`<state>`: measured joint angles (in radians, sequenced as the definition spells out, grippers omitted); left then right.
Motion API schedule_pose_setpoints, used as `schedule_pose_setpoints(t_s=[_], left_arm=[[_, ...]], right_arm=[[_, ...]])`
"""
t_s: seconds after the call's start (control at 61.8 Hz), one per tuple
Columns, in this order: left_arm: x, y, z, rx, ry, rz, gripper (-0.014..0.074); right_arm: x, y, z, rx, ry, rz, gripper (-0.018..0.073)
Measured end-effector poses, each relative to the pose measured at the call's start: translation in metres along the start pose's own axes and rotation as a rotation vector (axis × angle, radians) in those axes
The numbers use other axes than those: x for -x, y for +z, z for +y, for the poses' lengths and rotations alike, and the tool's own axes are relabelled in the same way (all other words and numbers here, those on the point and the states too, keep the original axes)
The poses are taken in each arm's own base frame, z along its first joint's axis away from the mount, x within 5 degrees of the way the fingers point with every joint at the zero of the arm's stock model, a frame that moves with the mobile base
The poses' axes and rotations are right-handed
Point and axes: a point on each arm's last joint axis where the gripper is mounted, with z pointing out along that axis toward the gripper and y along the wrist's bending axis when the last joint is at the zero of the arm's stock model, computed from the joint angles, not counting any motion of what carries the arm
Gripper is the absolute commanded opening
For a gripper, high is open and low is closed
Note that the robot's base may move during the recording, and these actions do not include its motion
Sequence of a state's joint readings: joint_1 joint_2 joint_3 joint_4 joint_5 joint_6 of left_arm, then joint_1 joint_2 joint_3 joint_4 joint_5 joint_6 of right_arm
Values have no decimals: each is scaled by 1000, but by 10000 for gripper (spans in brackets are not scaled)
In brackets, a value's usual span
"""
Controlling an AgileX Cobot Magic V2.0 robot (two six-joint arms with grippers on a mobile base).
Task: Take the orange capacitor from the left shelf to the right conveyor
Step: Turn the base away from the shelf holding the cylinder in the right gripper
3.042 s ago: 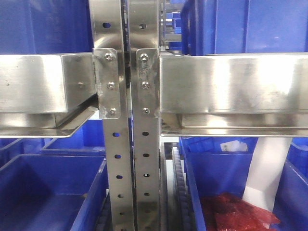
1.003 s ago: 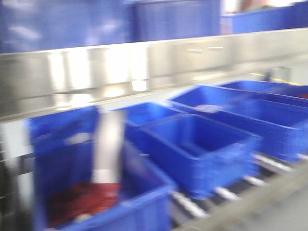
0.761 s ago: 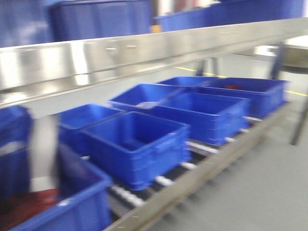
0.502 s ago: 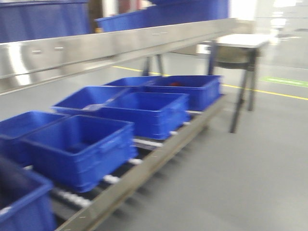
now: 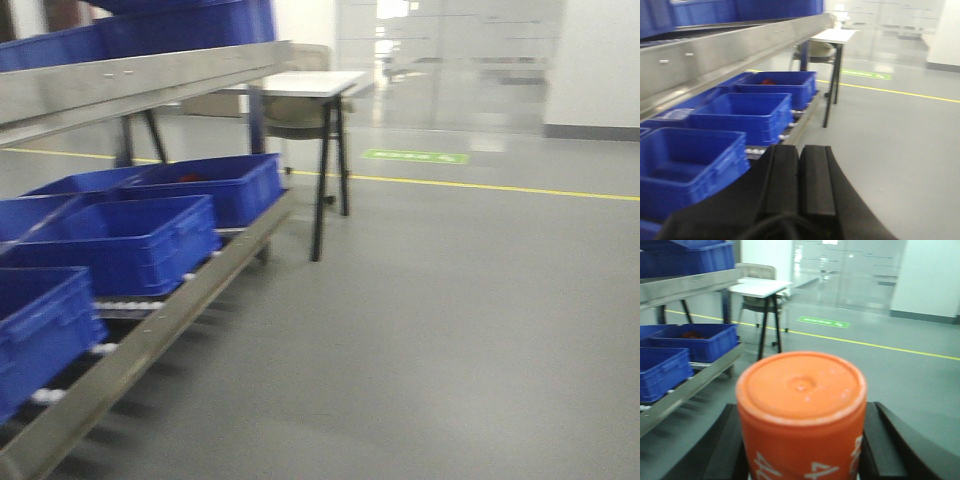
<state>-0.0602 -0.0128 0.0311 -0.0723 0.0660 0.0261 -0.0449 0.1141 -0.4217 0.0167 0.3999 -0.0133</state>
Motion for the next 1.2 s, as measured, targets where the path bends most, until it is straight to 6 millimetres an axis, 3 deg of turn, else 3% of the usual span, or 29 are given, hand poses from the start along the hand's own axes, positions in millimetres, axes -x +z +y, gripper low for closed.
schedule_pose_setpoints(t_s=[1.197], left_arm=[[0, 0, 0, 0, 0, 0, -127]], right_arm=[[0, 0, 0, 0, 0, 0, 71]])
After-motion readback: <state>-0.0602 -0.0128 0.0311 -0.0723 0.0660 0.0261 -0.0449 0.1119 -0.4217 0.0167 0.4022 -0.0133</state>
